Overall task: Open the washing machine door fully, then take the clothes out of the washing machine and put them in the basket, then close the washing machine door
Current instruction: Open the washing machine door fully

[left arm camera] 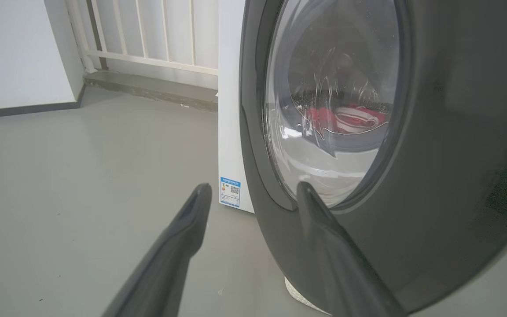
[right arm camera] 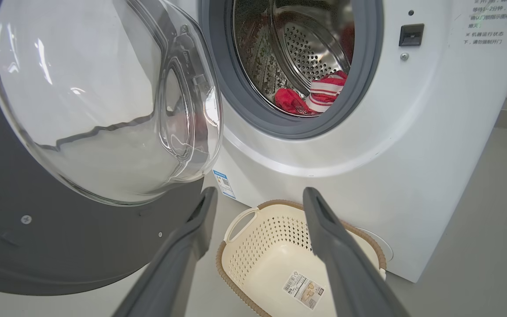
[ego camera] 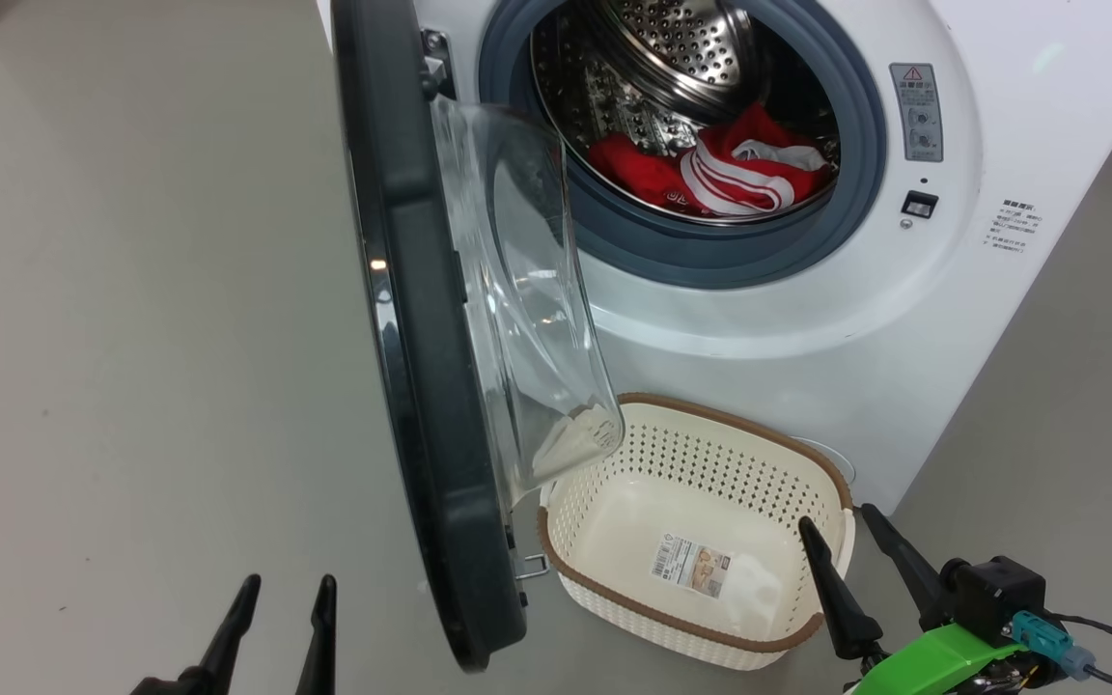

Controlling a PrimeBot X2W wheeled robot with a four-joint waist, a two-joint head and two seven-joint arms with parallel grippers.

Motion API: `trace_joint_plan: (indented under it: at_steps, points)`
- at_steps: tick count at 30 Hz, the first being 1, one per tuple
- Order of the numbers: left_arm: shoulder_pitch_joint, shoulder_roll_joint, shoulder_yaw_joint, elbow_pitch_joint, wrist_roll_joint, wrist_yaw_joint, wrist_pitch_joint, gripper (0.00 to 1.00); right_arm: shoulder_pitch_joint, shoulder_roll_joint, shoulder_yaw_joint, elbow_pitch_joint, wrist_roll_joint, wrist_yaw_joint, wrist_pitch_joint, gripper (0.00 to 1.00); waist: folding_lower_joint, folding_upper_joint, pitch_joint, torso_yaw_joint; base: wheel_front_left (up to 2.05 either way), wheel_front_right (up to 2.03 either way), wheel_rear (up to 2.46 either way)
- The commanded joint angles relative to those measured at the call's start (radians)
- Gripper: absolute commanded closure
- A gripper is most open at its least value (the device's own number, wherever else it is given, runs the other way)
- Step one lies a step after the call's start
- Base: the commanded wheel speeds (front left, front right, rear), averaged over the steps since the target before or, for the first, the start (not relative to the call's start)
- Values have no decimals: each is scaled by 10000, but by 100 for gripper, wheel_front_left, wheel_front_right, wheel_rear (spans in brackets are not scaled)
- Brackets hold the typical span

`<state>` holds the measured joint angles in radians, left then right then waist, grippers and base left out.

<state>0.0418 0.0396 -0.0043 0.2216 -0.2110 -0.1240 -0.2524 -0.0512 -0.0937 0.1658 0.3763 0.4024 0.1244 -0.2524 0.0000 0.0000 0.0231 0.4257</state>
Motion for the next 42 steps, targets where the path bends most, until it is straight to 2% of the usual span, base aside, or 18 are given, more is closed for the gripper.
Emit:
trace_joint_plan:
  at_steps: [1, 8, 9, 10, 11, 13, 18, 22, 25, 30, 34, 38, 42]
  points:
    - [-295, 106, 314, -202, -43, -51, -94, 0, -72, -21, 136, -187, -197, 63, -93, 0, 0, 0, 13, 6, 0, 0, 0]
    - [-379, 106, 334, -219, -216, -45, -94, 0, -147, 80, -4, -161, -343, 63, -93, 0, 0, 0, 36, 3, 0, 0, 0]
    - [-386, 106, 328, -235, -247, -47, -94, 16, -152, 84, -3, -157, -350, 63, -93, 0, 0, 0, 32, 10, 0, 0, 0]
    - [-398, 106, 327, -258, -272, -48, -94, 51, -156, 87, -8, -153, -356, 63, -93, 0, 0, 0, 30, 18, 0, 0, 0]
    - [-418, 106, 342, -301, -356, -49, -94, 65, -159, 91, -16, -151, -363, 63, -93, 0, 0, 0, 23, 26, 0, 0, 0]
    - [-461, 106, 409, -475, -542, -50, -94, 100, -156, 100, -32, -156, -385, 63, -93, 0, 0, 0, 8, 44, 0, 0, 0]
    - [-660, 106, 695, -1316, -857, -44, -94, 100, -121, 129, -1, -132, -382, 63, -93, 0, 0, 0, -15, 77, 0, 0, 0]
    - [-933, 106, 896, -2580, -1074, 66, -94, 100, -144, 134, 4, -104, -373, 63, -93, 0, 0, 0, -20, 73, 0, 0, 0]
    - [-1057, 106, 672, -3563, -1195, 87, -94, 100, -139, 131, -61, -98, -335, 63, -93, 0, 0, 0, -45, 48, 0, 0, 0]
    - [-1109, 106, 38, -4720, -1191, 119, -94, 100, -166, 119, -108, -86, -321, 63, -93, 0, 0, 0, -60, -20, 0, 0, 0]
    - [-1007, 106, -927, -5372, -1124, 122, -94, 100, -165, 127, -137, -124, -328, 63, -93, 0, 0, 0, -86, -97, 0, 0, 0]
    - [-829, 106, -2035, -5476, -943, 90, -94, 100, -164, 139, -126, -156, -314, 63, -93, 0, 0, 0, -78, -165, 0, 0, 0]
    - [-650, 106, -3030, -5013, -993, 44, -94, 100, -167, 147, -131, -164, -303, 63, -93, 0, 0, 0, -62, -186, 0, 0, 0]
